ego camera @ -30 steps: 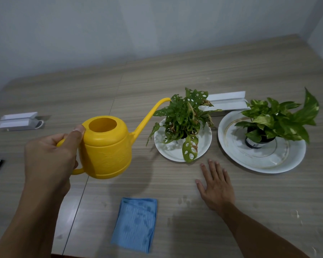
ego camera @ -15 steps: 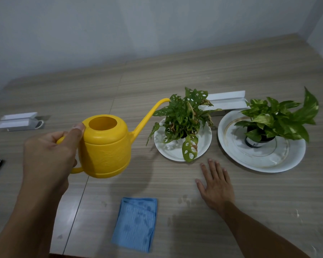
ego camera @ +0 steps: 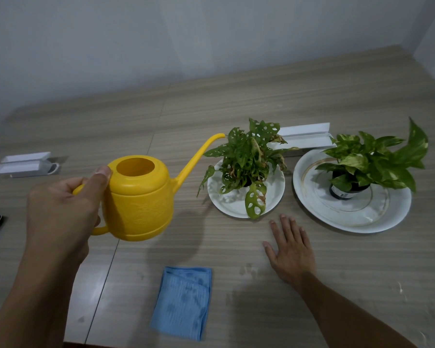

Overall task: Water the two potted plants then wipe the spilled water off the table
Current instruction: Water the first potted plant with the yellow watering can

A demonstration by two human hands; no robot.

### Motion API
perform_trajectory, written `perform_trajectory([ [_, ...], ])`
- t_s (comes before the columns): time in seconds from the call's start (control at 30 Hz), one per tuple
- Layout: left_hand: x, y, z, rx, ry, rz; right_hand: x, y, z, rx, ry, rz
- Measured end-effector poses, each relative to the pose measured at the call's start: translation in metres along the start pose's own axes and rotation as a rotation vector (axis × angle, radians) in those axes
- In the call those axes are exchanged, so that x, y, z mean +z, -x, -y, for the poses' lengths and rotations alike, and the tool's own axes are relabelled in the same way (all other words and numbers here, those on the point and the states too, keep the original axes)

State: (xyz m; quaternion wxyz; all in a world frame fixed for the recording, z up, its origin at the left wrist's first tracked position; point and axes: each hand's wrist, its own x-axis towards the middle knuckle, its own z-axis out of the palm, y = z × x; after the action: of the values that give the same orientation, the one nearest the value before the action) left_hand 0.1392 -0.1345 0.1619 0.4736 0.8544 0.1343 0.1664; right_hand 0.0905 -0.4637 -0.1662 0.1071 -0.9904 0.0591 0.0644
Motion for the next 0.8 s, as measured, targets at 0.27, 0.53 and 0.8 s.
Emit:
perform_trajectory([
  [0.27,0.0047,0.0026,-0.0059,0.007,0.001,-0.013,-0.0001,-0.0002,0.0005,0.002,0.008,0.002],
  [0.53,0.0034,0.0017,-0.007,0.026,0.007,0.002,-0.0005,-0.0006,0.0009,-0.001,0.011,0.007],
  [0.8,0.0037,0.0003,-0.0064,0.016,0.006,-0.007,-0.0022,-0.001,0.0014,-0.003,0.008,0.012],
])
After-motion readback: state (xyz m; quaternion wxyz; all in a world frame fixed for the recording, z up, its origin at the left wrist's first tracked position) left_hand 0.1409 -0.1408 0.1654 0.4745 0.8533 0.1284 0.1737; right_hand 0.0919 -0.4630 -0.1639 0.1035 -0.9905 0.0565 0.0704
